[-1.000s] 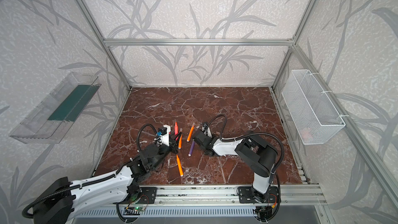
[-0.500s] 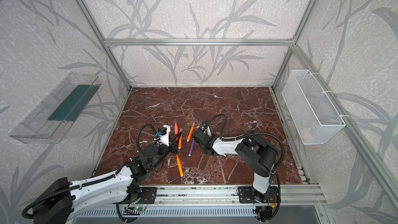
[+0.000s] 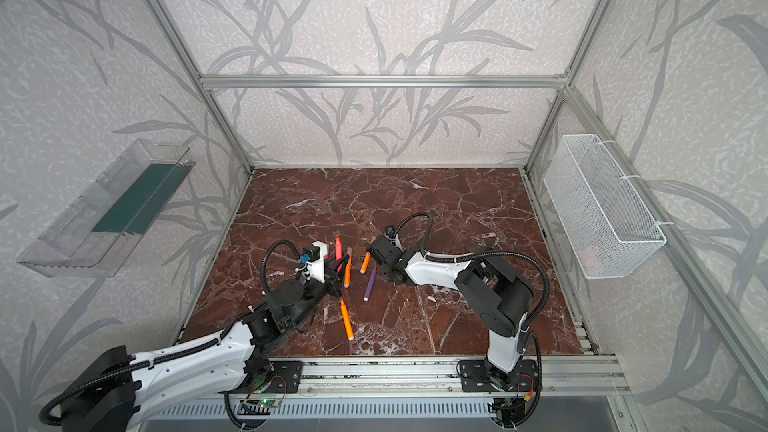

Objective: Insert the pens into the pen caps
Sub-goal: 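Lower the right gripper over a pale pink cap and close on it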

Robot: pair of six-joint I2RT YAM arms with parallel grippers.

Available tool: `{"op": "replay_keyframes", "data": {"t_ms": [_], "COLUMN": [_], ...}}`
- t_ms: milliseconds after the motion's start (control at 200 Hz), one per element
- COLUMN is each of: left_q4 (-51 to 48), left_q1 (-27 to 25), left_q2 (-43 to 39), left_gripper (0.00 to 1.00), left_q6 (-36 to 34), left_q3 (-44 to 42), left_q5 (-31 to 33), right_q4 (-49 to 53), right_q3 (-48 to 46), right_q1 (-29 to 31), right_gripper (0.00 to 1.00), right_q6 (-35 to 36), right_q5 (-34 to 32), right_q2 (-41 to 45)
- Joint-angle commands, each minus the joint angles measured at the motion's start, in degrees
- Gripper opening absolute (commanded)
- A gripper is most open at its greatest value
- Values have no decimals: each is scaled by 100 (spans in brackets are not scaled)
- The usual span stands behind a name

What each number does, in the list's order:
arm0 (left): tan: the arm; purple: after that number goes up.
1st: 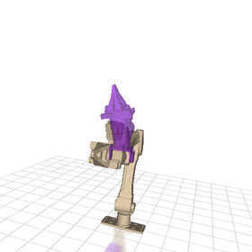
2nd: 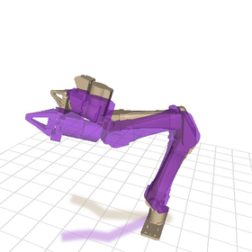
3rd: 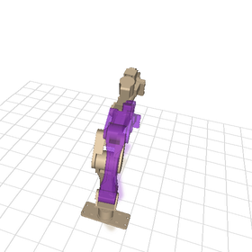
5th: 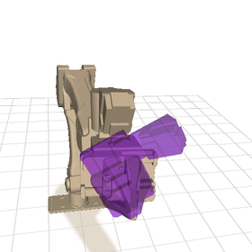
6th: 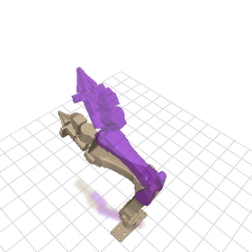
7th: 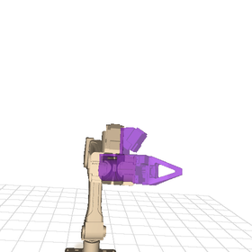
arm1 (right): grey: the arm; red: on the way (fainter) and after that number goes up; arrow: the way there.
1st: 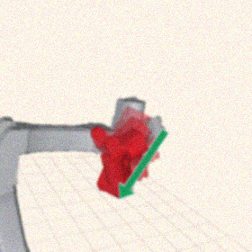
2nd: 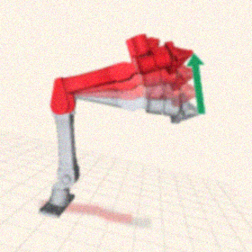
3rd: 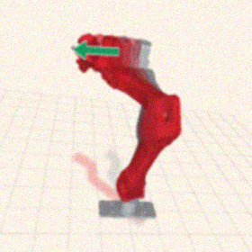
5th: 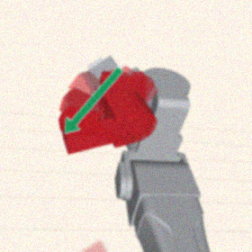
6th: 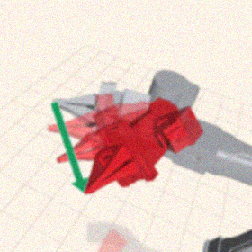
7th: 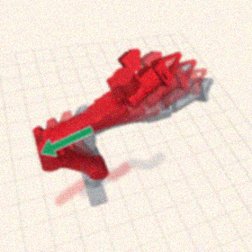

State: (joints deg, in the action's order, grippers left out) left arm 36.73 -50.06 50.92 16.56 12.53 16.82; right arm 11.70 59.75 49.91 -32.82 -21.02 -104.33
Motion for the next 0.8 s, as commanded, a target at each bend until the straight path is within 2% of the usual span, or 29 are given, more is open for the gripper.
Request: {"op": "replay_keyframes", "data": {"t_ms": [0,365,795], "left_q4": [-34,-74,-69], "left_q1": [41,44,47], "left_q2": [-123,-204,-170], "left_gripper": [0,0,0], "left_q6": [-3,14,14], "left_q3": [-71,-96,-76], "left_q5": [24,-16,-29], "right_q4": [551,852,790], "right_q3": [141,225,344], "right_q1": [-76,-289,-421], "right_gripper": [43,38,27], "right_q6": [189,398,421], "right_q5": [251,505,791], "right_q2": [86,8,-328]}}
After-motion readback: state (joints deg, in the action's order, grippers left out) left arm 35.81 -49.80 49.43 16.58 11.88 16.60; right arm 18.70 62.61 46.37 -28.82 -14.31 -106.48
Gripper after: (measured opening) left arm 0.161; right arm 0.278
